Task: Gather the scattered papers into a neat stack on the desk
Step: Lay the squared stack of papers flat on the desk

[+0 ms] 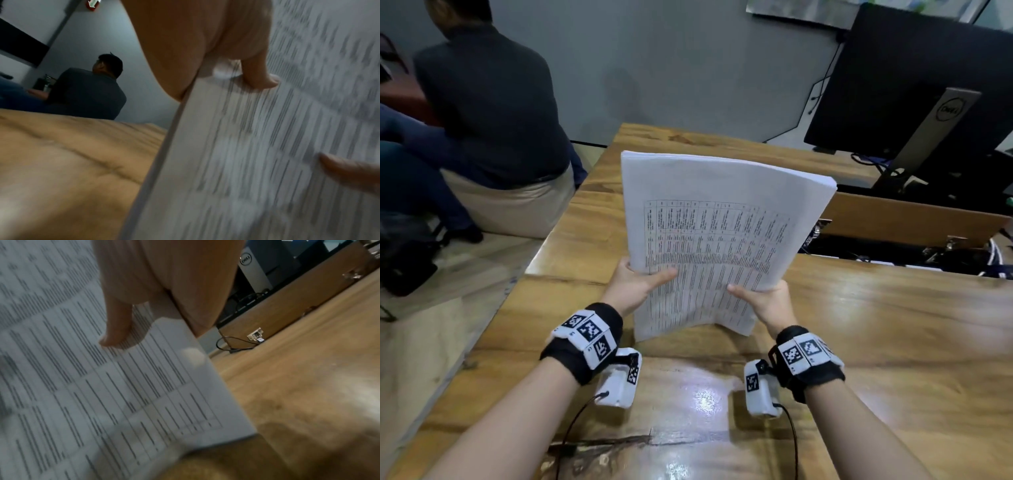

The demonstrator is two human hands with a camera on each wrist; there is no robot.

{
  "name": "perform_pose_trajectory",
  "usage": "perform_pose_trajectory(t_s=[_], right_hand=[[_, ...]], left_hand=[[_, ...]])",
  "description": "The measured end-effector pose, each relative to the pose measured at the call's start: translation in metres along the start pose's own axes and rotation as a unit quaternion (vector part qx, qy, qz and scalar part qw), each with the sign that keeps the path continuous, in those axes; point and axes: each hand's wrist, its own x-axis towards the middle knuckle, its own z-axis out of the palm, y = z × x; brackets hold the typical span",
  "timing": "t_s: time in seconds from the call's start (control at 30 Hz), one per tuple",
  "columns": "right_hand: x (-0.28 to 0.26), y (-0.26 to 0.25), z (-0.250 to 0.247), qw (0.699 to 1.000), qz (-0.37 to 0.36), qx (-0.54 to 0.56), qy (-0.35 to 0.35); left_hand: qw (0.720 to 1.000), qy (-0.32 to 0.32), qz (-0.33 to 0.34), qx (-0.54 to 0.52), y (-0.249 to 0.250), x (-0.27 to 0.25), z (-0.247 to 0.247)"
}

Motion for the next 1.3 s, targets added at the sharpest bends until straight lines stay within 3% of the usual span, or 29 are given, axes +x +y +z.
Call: perform_pose_trajectory(t_s=[0.2, 0.4, 0.57, 0.87, 1.1, 1.3], right_hand=[[0.000, 0.008, 0.002, 0.999, 0.035, -0.012, -0.005], [0.003, -0.009, -0.009, 0.997, 0.064, -0.023, -0.034], [-0.019, 0.008, -0.007, 0.991, 0.125, -0.047, -0.030], [-0.006, 0.031, -0.018, 0.980, 0.185, -0.065, 0.029], [0.012, 0.036, -0.022, 0.971, 0.228, -0.064, 0.044], [0.020, 0.039, -0.020, 0.956, 0.275, -0.096, 0.040]], left_hand=[[0.999, 0.004, -0.039, -0.011, -0.027, 0.001, 0.003], [0.998, -0.042, -0.039, -0.031, -0.011, 0.015, -0.002], [0.995, -0.063, -0.081, -0.002, -0.017, 0.022, 0.003], [0.990, -0.044, -0.133, 0.001, -0.037, 0.008, 0.023], [0.974, -0.111, -0.199, 0.015, -0.064, -0.007, 0.026], [0.977, -0.056, -0.205, 0.011, -0.063, 0.002, 0.036]])
